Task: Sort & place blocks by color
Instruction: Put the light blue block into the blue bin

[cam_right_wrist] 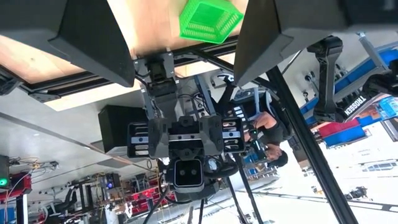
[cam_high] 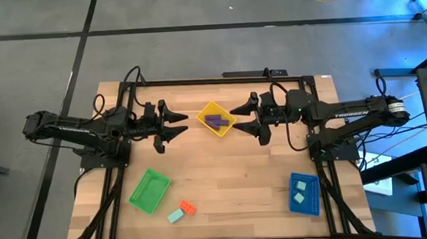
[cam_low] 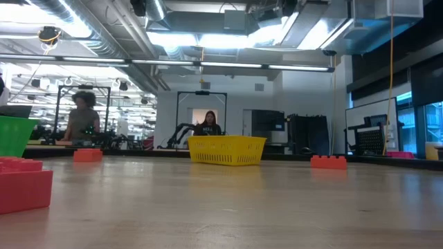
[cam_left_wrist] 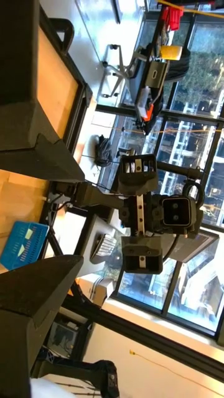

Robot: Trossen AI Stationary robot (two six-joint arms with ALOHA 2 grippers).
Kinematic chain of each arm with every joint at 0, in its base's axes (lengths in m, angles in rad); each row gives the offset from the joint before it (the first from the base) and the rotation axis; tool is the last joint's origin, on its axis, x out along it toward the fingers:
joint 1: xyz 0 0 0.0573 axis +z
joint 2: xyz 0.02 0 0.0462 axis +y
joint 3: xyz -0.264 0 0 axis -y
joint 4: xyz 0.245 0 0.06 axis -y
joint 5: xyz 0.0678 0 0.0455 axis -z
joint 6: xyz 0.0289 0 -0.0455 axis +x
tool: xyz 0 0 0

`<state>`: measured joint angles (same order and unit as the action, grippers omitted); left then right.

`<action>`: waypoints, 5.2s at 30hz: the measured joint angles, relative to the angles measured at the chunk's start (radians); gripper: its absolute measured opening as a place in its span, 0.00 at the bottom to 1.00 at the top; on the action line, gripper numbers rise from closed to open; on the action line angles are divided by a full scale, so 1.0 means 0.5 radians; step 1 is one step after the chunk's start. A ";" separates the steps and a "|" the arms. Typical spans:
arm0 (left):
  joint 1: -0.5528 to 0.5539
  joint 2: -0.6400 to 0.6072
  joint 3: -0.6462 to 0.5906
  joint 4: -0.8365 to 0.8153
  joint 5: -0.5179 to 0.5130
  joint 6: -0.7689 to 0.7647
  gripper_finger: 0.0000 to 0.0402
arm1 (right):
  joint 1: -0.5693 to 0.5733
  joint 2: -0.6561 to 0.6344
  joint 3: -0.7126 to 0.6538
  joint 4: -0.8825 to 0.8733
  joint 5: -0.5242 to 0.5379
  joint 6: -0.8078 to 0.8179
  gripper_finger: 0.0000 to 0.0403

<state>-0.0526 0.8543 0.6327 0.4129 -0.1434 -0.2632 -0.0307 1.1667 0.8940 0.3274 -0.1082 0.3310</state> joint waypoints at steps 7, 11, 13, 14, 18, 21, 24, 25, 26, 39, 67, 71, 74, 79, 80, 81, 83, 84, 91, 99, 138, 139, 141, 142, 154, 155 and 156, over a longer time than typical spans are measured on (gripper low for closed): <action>0.000 0.000 0.000 0.000 0.000 0.006 0.49 | 0.000 0.000 0.000 -0.038 0.000 0.000 0.69; 0.000 0.000 -0.002 -0.001 0.000 0.006 0.49 | 0.000 -0.001 0.000 -0.043 0.000 0.000 0.69; 0.000 0.000 -0.002 0.000 0.000 0.005 0.49 | 0.000 -0.001 0.000 -0.046 0.001 -0.009 0.69; 0.000 0.000 -0.002 -0.001 0.000 0.004 0.49 | 0.000 -0.001 0.000 -0.046 0.001 -0.022 0.69; 0.000 0.000 -0.002 0.000 0.000 0.004 0.49 | 0.000 -0.001 0.000 -0.052 0.002 -0.106 0.69; 0.000 0.000 -0.002 -0.001 0.000 0.000 0.49 | 0.000 -0.001 0.000 -0.052 0.002 -0.129 0.69; 0.000 0.000 -0.002 0.000 0.000 0.000 0.49 | 0.001 -0.001 0.000 -0.052 0.002 -0.207 0.69; 0.000 0.000 -0.002 0.000 0.000 0.000 0.49 | 0.001 -0.001 0.000 -0.052 0.002 -0.207 0.69; 0.000 0.000 -0.002 0.000 0.000 0.000 0.49 | 0.001 -0.001 0.000 -0.052 0.005 -0.207 0.69; 0.000 -0.001 0.007 -0.002 0.007 -0.028 0.49 | 0.001 -0.001 0.000 -0.053 0.019 -0.212 0.69; -0.093 0.008 0.317 -0.731 0.060 -0.030 0.48 | 0.001 -0.001 0.000 -0.053 0.020 -0.201 0.69; -0.149 0.007 0.403 -0.942 0.023 -0.031 0.48 | 0.000 -0.001 0.000 -0.053 0.021 -0.201 0.69; -0.228 0.008 0.439 -1.088 -0.009 -0.055 0.48 | 0.000 -0.001 0.000 -0.053 0.046 -0.201 0.69; -0.425 0.114 0.487 -1.227 -0.086 -0.201 0.48 | 0.000 -0.001 0.000 -0.053 0.139 -0.182 0.69; -0.476 0.157 0.505 -1.237 -0.096 -0.204 0.48 | 0.000 -0.002 0.000 -0.053 0.146 -0.185 0.69; -0.527 0.208 0.531 -1.229 -0.107 -0.204 0.48 | 0.000 -0.002 0.000 -0.053 0.147 -0.197 0.69; -0.630 0.323 0.589 -1.258 -0.143 -0.230 0.48 | 0.000 -0.002 0.000 -0.053 0.147 -0.201 0.69; -0.681 0.400 0.636 -1.282 -0.163 -0.254 0.48 | 0.000 -0.002 0.000 -0.053 0.147 -0.201 0.69; -0.960 1.016 1.135 -1.701 -0.295 -0.412 0.48 | 0.000 -0.002 0.000 -0.065 0.146 -0.202 0.69; -1.198 1.640 1.685 -2.277 -0.283 -0.927 0.48 | 0.000 -0.002 -0.001 -0.161 0.145 -0.216 0.69; -1.541 2.033 1.266 -2.261 -0.183 -1.918 0.48 | 0.000 -0.002 -0.001 -0.174 0.144 -0.262 0.69; -1.541 2.033 1.266 -2.260 -0.189 -1.925 0.48 | 0.000 -0.002 -0.001 -0.174 0.144 -0.262 0.69; -1.539 2.033 1.266 -2.253 -0.201 -1.950 0.48 | 0.000 -0.002 -0.001 -0.174 0.144 -0.265 0.69; -1.534 2.033 1.266 -2.254 -0.200 -1.971 0.48 | 0.000 -0.002 -0.001 -0.174 0.144 -0.268 0.69; -1.432 2.033 1.266 -2.243 -0.091 -1.981 0.48 | 0.000 -0.002 -0.001 -0.174 0.144 -0.269 0.69; -1.425 2.033 1.266 -2.228 -0.091 -1.975 0.48 | 0.000 -0.002 -0.001 -0.174 0.144 -0.270 0.69; -1.420 2.033 1.266 -2.207 -0.087 -1.973 0.48 | 0.000 -0.002 -0.001 -0.174 0.144 -0.280 0.69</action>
<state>-0.7625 1.8709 1.2655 -0.6905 -0.1871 -1.2499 -0.0307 1.1660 0.8936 0.2405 -0.0360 0.1911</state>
